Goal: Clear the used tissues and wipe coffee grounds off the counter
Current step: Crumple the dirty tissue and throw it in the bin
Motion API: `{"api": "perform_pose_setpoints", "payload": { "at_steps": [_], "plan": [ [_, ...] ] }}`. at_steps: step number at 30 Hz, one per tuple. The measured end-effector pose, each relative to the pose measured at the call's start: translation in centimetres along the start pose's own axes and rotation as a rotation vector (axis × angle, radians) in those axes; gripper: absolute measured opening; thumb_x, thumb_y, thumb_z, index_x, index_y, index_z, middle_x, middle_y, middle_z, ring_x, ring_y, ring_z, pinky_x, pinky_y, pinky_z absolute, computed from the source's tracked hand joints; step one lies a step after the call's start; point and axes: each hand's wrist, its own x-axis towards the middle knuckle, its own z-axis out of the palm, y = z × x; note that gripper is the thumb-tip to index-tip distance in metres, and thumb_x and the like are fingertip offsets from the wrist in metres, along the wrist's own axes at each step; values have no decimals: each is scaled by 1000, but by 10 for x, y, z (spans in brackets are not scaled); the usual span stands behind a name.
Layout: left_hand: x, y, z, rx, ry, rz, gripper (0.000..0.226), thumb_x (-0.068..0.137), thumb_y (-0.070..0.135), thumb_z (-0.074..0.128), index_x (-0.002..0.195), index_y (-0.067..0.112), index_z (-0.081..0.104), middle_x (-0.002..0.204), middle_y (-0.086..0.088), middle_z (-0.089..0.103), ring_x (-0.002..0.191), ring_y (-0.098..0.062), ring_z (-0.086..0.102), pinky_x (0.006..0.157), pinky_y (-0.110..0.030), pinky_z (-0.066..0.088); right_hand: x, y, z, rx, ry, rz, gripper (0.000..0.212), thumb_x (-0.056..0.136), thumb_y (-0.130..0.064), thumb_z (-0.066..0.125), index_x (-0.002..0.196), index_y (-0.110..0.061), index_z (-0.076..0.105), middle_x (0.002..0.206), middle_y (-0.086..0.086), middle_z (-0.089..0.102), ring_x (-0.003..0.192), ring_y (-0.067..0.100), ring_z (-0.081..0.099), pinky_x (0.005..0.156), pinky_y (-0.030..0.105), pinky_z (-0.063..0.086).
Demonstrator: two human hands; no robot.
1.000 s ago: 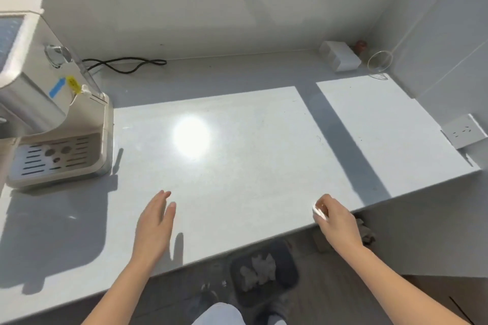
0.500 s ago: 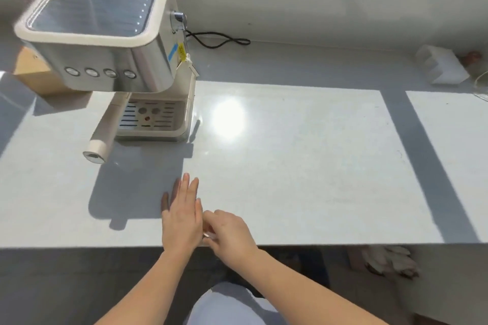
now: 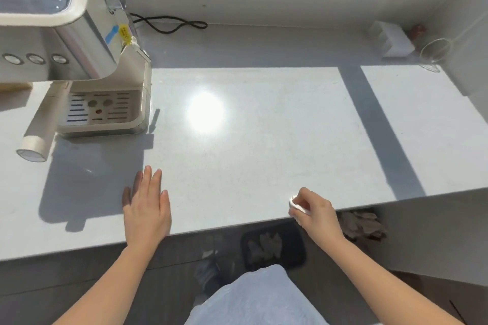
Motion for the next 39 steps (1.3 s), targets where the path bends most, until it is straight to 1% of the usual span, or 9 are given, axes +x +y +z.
{"api": "perform_pose_setpoints", "payload": {
  "at_steps": [4, 10, 16, 21, 25, 28, 31, 34, 39],
  "plan": [
    [1, 0, -3, -54, -35, 3, 44, 96, 20, 38, 140, 14, 38, 155, -7, 28, 144, -23, 19, 115, -50, 13, 7, 54, -41, 8, 136, 89, 23, 81, -19, 70, 73, -23, 48, 68, -1, 63, 68, 19, 60, 58, 33, 46],
    [-24, 1, -31, -270, -110, -67, 39, 100, 22, 36, 135, 9, 46, 148, -9, 40, 136, -26, 35, 108, -45, 29, 21, 107, -82, 49, 282, 168, 16, 77, -14, 70, 73, -16, 55, 69, -4, 62, 72, 25, 58, 60, 25, 40],
    [-135, 53, -26, -364, 73, -37, 26, 93, 15, 46, 117, 23, 55, 137, 5, 47, 125, -18, 45, 99, -46, 42, -1, 103, -86, 146, 297, 151, 11, 82, -12, 67, 81, -12, 55, 78, 2, 61, 78, 29, 58, 62, 34, 39],
    [-199, 131, 36, -450, -503, -117, 44, 95, 43, 41, 137, 28, 38, 152, 14, 25, 133, -6, 33, 109, -33, 32, -64, 58, -6, 477, -103, -10, 13, 87, -22, 66, 84, -31, 57, 75, -6, 62, 67, 6, 59, 54, 16, 47],
    [-210, 196, 70, -903, -877, -570, 44, 96, 52, 33, 126, 27, 53, 127, 7, 61, 110, -7, 57, 96, -28, 40, -88, 56, 42, 730, -289, 208, 16, 87, -9, 63, 95, -23, 61, 93, -3, 65, 85, 4, 62, 69, 15, 51],
    [-226, 218, 96, -1160, -746, -825, 30, 94, 47, 44, 108, 30, 64, 98, 7, 75, 94, -8, 69, 87, -28, 51, -97, 78, 55, 859, -300, 409, 20, 88, -4, 59, 100, -20, 63, 103, 3, 69, 97, 15, 66, 74, 24, 53],
    [-241, 226, 124, -1146, -508, -963, 19, 94, 33, 52, 93, 26, 69, 91, -1, 74, 88, -15, 67, 81, -32, 51, -102, 107, 62, 848, -285, 495, 21, 85, -1, 61, 95, -18, 64, 95, 5, 71, 87, 14, 68, 64, 18, 51],
    [-245, 226, 151, -1015, -403, -892, 24, 92, 23, 56, 79, 8, 70, 78, -15, 67, 71, -20, 55, 66, -33, 45, -111, 135, 74, 748, -185, 534, 18, 82, -7, 69, 92, -17, 57, 81, 9, 70, 68, 12, 66, 62, 22, 54],
    [-234, 215, 198, -861, -534, -759, 38, 91, 25, 56, 73, -9, 57, 65, -13, 49, 66, -23, 41, 60, -34, 35, -98, 172, 104, 670, -104, 567, 15, 81, -9, 71, 81, -15, 57, 66, -1, 64, 57, 9, 64, 59, 24, 55]
  ]
}}
